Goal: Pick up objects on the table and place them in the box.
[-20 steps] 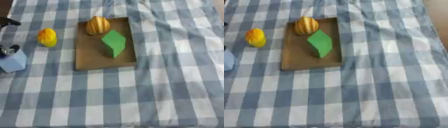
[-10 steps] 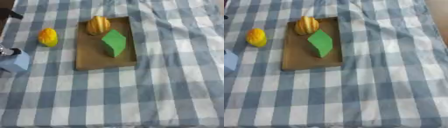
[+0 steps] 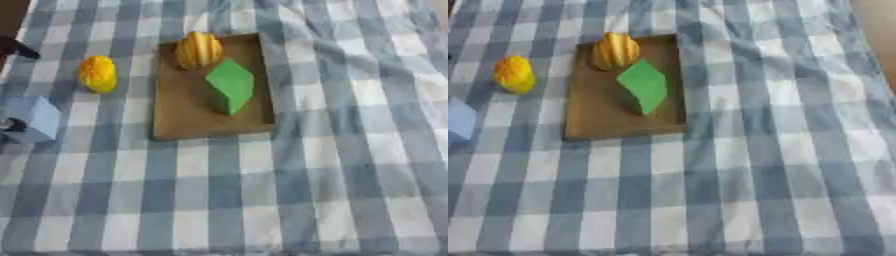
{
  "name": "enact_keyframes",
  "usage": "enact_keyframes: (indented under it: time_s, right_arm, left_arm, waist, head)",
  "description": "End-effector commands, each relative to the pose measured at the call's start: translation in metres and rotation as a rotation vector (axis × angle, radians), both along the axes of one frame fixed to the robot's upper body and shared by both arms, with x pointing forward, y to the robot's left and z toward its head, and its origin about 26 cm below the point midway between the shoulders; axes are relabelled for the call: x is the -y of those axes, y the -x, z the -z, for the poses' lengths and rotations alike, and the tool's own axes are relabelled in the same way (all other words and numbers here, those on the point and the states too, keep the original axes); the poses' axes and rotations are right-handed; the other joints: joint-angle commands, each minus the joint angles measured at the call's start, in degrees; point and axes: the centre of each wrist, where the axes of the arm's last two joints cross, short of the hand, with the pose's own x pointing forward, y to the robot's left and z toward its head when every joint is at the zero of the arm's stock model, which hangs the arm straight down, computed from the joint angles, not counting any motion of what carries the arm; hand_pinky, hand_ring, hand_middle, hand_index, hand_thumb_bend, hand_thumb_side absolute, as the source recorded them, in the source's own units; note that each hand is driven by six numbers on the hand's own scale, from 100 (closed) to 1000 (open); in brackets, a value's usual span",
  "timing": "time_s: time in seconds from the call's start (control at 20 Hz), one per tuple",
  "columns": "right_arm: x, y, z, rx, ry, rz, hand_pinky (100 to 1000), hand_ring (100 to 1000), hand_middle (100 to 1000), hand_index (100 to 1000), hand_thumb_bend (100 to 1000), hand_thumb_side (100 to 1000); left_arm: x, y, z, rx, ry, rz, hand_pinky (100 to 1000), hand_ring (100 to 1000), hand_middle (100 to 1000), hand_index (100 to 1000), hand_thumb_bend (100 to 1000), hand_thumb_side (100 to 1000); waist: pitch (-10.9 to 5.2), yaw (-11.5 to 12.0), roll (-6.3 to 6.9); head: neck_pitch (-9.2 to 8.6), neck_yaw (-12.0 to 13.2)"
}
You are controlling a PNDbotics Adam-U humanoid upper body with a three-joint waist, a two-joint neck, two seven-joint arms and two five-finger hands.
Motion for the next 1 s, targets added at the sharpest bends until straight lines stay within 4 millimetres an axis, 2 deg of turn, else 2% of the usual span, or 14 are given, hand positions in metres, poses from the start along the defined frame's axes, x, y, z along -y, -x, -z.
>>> enact_keyframes:
  time_s: [0.05,0.35,0.7,0.95,1.0]
  right_arm:
    - [0.004,0.004,-0.009,0.030,0.010,0.019,822,733,676,823,100,822]
    - [0.005,0.003,-0.007,0.028,0.002,0.020,822,732,676,823,100,831]
    - [0.006,0.002,-0.005,0.023,-0.008,0.026,822,731,675,824,100,841]
    - [0.006,0.002,-0.003,0.019,-0.009,0.020,824,737,676,828,100,843]
    - [0.006,0.002,-0.003,0.019,-0.010,0.019,825,737,676,829,100,841]
  left_arm:
    - [-0.011,-0.002,-0.014,-0.008,-0.009,-0.060,1000,965,884,960,662,245]
    - [-0.021,-0.016,-0.003,-0.067,0.031,-0.102,1000,964,878,957,648,237]
    - [-0.031,-0.022,0.007,-0.109,0.029,-0.129,1000,960,874,947,626,206]
    - [-0.031,-0.023,0.010,-0.127,0.041,-0.119,986,927,832,908,480,249]
    - [-0.031,-0.023,0.010,-0.130,0.042,-0.119,958,893,802,884,441,283]
  waist:
    - [-1.15,-0.1,-0.10]
    - [-0.62,-0.6,-0.20]
    - [0.01,-0.8,-0.27]
    - [0.30,-0.7,-0.36]
    - [0.32,-0.7,-0.37]
  head:
    - [-0.69,0.4]
    - [-1.01,0.8]
    - [-1.21,1.1]
    - [-1.39,1.1]
    - [-1.39,1.1]
